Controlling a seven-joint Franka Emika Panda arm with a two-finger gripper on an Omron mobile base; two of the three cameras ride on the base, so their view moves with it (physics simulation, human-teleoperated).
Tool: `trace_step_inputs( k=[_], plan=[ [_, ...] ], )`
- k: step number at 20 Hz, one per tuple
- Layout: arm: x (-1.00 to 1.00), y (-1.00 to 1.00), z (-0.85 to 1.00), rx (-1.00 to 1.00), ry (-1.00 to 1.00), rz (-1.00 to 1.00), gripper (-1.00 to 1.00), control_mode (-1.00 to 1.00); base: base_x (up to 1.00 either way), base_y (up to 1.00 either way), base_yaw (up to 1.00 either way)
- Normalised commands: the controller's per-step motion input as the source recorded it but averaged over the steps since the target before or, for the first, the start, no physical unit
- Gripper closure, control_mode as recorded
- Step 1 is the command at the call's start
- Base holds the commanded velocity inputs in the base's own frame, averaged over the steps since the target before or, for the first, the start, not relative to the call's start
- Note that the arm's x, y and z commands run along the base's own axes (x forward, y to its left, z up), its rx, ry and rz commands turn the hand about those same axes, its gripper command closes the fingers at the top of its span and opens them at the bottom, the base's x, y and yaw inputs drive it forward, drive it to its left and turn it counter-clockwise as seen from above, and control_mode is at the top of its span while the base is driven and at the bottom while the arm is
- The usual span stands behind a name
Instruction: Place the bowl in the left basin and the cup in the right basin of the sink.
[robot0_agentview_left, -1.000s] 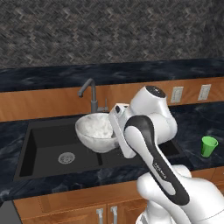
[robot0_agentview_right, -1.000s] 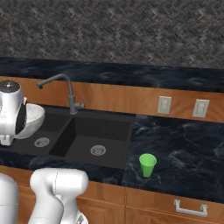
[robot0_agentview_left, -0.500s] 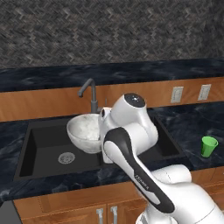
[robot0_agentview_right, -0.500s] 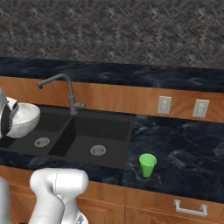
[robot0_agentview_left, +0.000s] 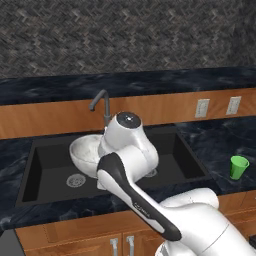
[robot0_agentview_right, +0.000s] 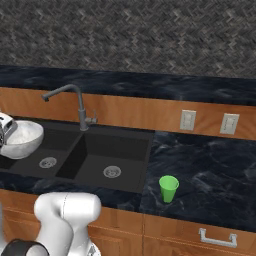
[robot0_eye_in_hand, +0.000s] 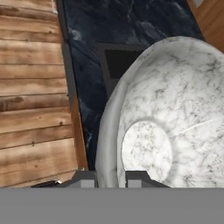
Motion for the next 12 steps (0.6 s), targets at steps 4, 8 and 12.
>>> trace_step_inputs(
  k=[4,8,12],
  plan=[
    [0.21,0.39,-0.07,0.00,0.04,-0.16,1.00,-1.00,0.00,0.00,0.00],
    [0.27,0.36,-0.04,0.00,0.00,-0.13,1.00,-1.00,0.00,0.00,0.00],
    [0.21,0.31,-0.06,0.00,0.00,-0.10,1.00,-1.00,0.00,0.00,0.00]
  ],
)
